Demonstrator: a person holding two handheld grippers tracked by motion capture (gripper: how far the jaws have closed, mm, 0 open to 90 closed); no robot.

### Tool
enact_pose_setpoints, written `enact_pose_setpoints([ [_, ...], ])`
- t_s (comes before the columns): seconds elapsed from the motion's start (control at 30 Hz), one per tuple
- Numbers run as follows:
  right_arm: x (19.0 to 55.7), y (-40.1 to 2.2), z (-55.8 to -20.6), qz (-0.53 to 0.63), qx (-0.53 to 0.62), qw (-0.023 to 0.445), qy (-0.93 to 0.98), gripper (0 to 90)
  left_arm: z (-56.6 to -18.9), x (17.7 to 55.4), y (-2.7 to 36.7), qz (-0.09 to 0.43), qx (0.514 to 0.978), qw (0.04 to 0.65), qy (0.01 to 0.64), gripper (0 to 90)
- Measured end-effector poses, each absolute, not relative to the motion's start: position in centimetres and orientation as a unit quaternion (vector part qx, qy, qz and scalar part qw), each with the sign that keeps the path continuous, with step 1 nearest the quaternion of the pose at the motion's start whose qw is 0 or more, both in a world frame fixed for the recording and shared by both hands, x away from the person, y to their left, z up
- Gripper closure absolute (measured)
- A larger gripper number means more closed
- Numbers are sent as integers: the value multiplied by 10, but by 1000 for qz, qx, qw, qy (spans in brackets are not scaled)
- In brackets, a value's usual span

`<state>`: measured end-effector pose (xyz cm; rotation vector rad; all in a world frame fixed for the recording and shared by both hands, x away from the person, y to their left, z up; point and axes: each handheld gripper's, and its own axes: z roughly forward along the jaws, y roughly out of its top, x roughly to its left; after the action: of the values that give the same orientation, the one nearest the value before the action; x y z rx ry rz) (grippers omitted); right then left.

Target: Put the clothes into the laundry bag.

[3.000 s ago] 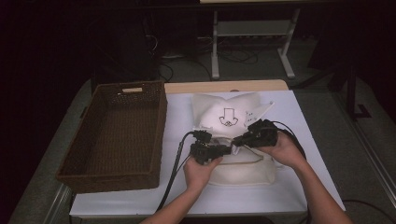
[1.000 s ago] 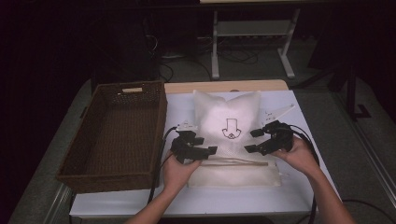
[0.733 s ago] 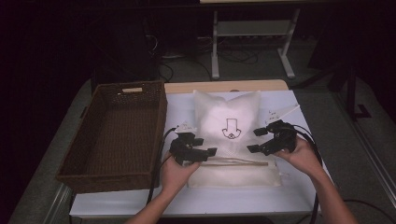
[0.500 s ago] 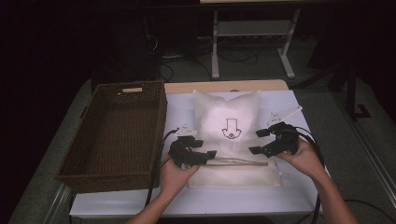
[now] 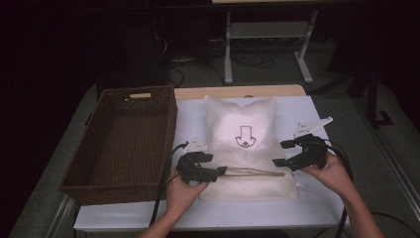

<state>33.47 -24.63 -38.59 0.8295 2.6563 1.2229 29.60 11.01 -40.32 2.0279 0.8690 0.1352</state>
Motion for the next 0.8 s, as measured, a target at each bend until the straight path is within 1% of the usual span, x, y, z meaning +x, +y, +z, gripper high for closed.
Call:
enact_pose_setpoints([
  [0.23,332,-253,-386,404,277,54,870,210,-405,292,112,52,820,451,348,298],
  [0.47,328,-265,-394,409,291,48,864,206,-407,286,115,53,823,453,339,294],
  [0.8,317,-274,-398,412,295,51,861,211,-411,276,118,62,828,452,327,292],
])
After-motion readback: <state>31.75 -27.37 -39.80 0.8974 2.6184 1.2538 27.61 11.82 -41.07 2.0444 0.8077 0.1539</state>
